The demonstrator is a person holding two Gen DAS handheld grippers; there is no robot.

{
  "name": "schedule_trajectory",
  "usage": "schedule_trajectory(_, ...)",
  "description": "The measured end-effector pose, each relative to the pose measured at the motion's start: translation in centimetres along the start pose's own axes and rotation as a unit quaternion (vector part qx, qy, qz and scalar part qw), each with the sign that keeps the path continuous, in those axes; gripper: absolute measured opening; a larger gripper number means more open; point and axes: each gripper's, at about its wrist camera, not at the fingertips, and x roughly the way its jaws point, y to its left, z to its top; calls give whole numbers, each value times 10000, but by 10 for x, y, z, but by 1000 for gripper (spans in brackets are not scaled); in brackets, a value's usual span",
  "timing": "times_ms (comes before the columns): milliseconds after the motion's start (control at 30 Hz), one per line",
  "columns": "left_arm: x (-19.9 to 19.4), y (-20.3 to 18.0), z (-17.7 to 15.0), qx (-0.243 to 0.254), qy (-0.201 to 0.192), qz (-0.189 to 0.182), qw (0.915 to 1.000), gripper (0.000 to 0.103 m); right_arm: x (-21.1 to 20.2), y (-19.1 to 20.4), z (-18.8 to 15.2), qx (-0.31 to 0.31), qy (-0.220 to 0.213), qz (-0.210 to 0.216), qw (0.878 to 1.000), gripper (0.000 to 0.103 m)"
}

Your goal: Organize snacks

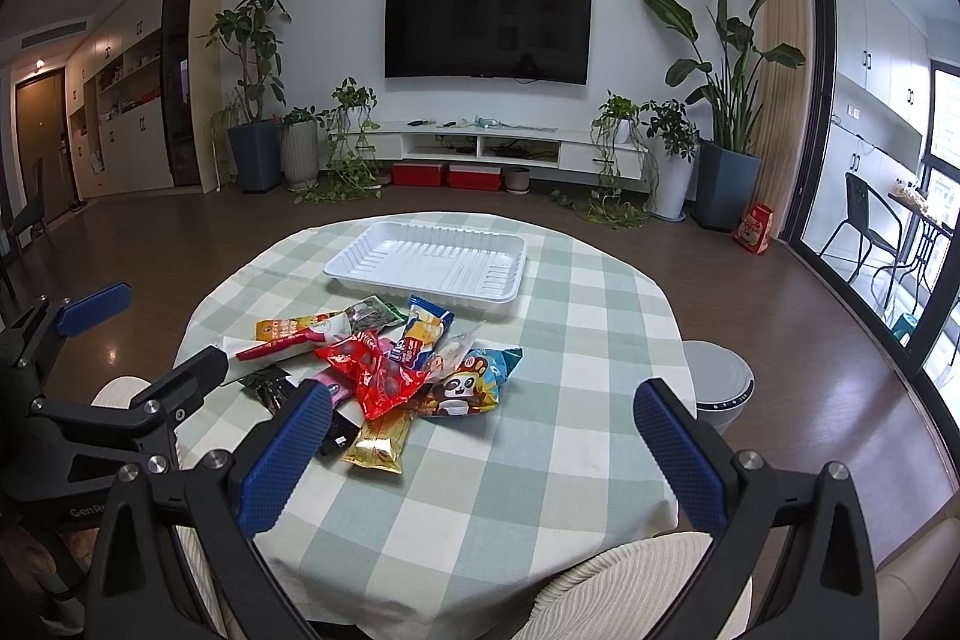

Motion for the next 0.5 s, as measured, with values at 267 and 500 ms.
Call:
schedule_trajectory(267, 1, 1, -1, -10, 1, 5, 10000, 103, 1, 0, 0, 6, -1, -3, 10000, 103)
schedule_trajectory(500, 1, 1, -2, -3, 18, 10, 10000, 103, 3, 1, 0, 9, 14, 15, 10000, 103)
